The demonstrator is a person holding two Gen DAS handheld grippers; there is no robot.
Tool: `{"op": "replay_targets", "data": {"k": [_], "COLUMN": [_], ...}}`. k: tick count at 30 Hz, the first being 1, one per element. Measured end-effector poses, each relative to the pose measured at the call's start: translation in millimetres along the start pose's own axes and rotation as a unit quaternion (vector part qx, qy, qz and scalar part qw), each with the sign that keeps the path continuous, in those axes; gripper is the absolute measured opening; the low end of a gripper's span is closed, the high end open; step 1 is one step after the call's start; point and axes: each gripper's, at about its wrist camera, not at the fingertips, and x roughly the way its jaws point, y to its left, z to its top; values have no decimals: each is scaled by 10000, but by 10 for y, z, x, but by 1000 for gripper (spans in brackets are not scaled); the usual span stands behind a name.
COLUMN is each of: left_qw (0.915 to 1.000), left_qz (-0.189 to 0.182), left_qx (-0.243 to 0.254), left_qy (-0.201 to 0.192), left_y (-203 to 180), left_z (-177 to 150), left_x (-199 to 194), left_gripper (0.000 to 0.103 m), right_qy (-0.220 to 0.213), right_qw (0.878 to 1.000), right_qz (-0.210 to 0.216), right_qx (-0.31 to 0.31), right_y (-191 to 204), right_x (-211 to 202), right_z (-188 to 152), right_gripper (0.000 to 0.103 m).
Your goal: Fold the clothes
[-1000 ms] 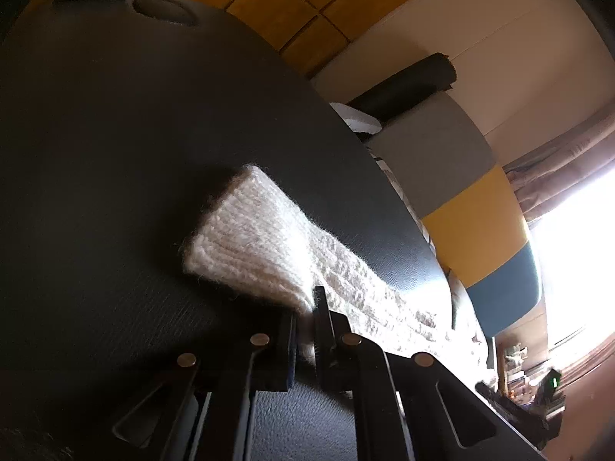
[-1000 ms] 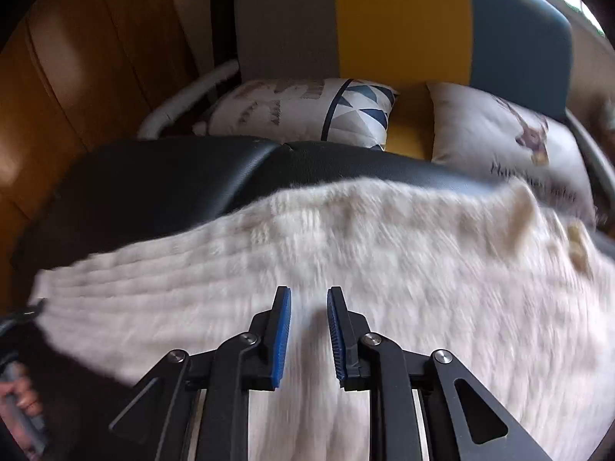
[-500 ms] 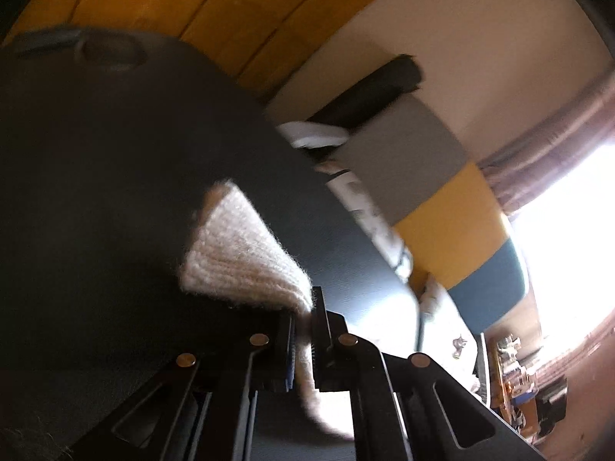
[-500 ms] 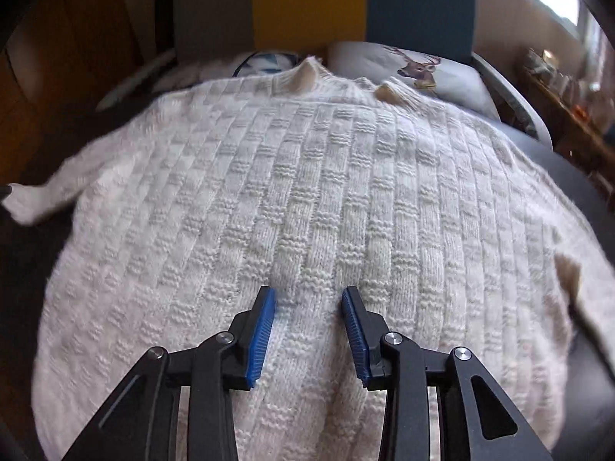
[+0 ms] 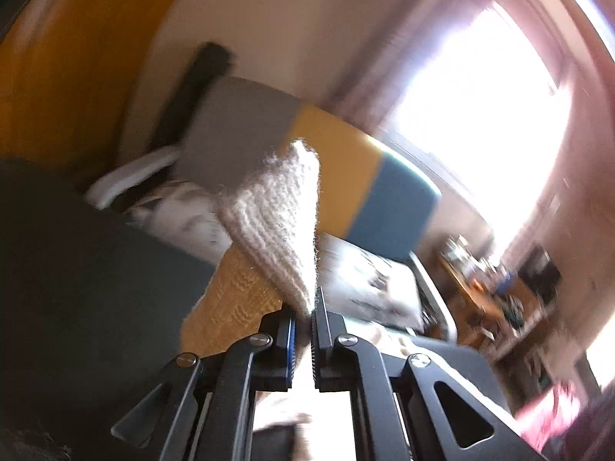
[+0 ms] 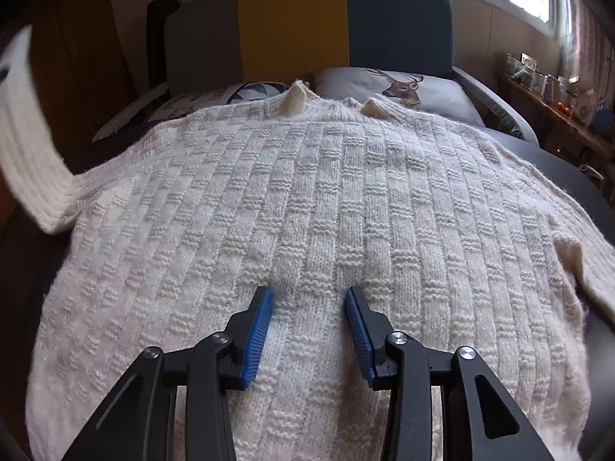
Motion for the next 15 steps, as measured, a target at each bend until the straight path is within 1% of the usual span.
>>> {"op": "replay_targets", "data": {"k": [4, 8, 11, 15], "left_qw": [9985, 9932, 9870, 9757], "left_qz": [-249, -503, -523, -530], "left_qx": [292, 448, 678, 965], "left_qy": [389, 947, 1362, 1894], "left_y": [-597, -1145, -1429, -1766], "left_z": [-177, -573, -929, -1396], "left_x": [419, 905, 1245, 1691], "left_gripper": [5, 5, 5, 5], "right_qy": [-61, -89, -110, -141], "right_qw": [9993, 9981, 9976, 9962], "right_qz": [277, 461, 525, 657], "right_qx": [240, 388, 434, 551], "right_y": [-104, -159, -172, -214], "right_x": [-9, -9, -14, -17], "right_z": [3, -2, -7, -19], "right_gripper": [42, 43, 43, 43]}}
